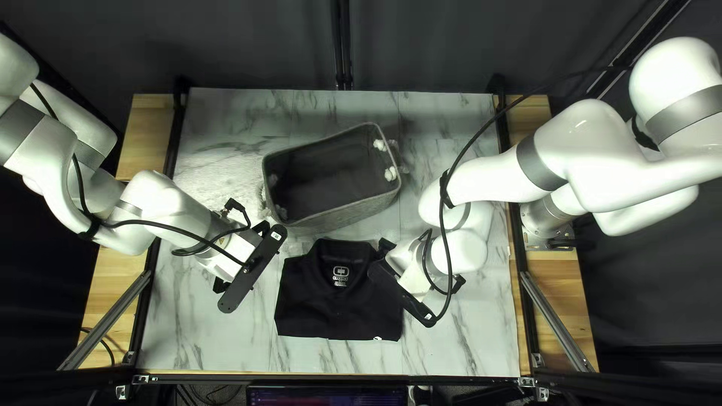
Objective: Pick up a folded sweatshirt and place it into a fabric basket
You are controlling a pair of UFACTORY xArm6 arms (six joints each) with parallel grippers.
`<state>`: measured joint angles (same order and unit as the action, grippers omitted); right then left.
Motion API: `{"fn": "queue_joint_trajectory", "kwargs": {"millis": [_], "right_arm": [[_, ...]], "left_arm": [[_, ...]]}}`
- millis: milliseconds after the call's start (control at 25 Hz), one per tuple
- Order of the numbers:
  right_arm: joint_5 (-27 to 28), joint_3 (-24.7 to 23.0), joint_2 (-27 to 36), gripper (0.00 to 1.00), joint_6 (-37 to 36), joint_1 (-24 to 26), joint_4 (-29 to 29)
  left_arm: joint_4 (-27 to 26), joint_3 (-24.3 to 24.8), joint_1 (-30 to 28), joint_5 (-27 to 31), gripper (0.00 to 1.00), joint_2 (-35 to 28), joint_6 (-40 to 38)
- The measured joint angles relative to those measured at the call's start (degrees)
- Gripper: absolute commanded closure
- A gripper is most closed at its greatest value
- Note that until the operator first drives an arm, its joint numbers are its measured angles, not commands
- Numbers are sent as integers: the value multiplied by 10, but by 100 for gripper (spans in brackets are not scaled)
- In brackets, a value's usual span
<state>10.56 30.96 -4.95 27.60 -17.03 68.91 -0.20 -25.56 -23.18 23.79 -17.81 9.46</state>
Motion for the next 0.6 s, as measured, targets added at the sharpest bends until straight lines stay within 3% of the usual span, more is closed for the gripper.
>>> {"fn": "queue_joint_trajectory", "kwargs": {"millis": [40,80,360,440,600], "right_arm": [[1,2,-1,64,-4,-1,-3],[3,3,-2,100,-8,-1,-7],[7,18,-17,100,-34,-2,-26],[7,18,-18,95,-43,-3,-34],[10,17,-12,100,-63,-9,-56]], "left_arm": [[0,0,0,0,0,0,0],[0,0,0,0,0,0,0],[0,0,0,0,0,0,0],[0,0,0,0,0,0,0],[0,0,0,0,0,0,0]]}}
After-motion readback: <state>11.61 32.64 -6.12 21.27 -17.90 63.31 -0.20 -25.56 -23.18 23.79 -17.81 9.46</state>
